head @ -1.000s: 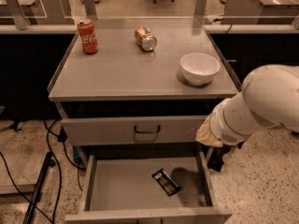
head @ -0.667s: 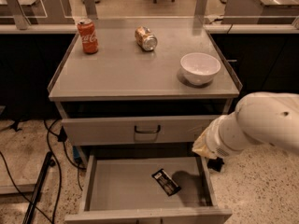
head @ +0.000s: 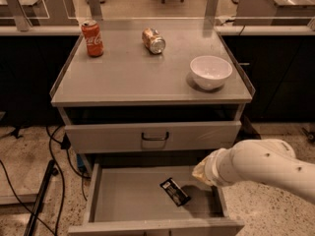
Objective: Pick rxbar chocolate from middle drawer and place on counter
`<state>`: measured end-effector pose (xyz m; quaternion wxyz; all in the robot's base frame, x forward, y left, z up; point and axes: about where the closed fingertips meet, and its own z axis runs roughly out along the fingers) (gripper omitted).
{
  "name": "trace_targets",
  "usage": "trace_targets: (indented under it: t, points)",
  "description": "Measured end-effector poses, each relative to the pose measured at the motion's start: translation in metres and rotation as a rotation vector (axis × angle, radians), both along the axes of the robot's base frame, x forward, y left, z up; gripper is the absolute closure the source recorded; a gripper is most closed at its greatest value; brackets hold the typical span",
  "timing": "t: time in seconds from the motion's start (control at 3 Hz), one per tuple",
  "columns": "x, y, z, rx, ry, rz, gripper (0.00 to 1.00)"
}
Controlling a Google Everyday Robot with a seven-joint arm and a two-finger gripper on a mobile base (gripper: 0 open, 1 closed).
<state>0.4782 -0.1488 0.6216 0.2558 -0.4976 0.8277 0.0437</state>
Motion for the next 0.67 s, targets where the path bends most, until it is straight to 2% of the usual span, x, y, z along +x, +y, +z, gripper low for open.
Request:
trace_targets:
  t: [0.33,0.67]
  points:
    - [0.0081,0.0111,-0.0762,0.005,0.058,-0.027,1.0]
    - [0.0079,0.0108,-0.076,0.004,0.058,-0.027,1.0]
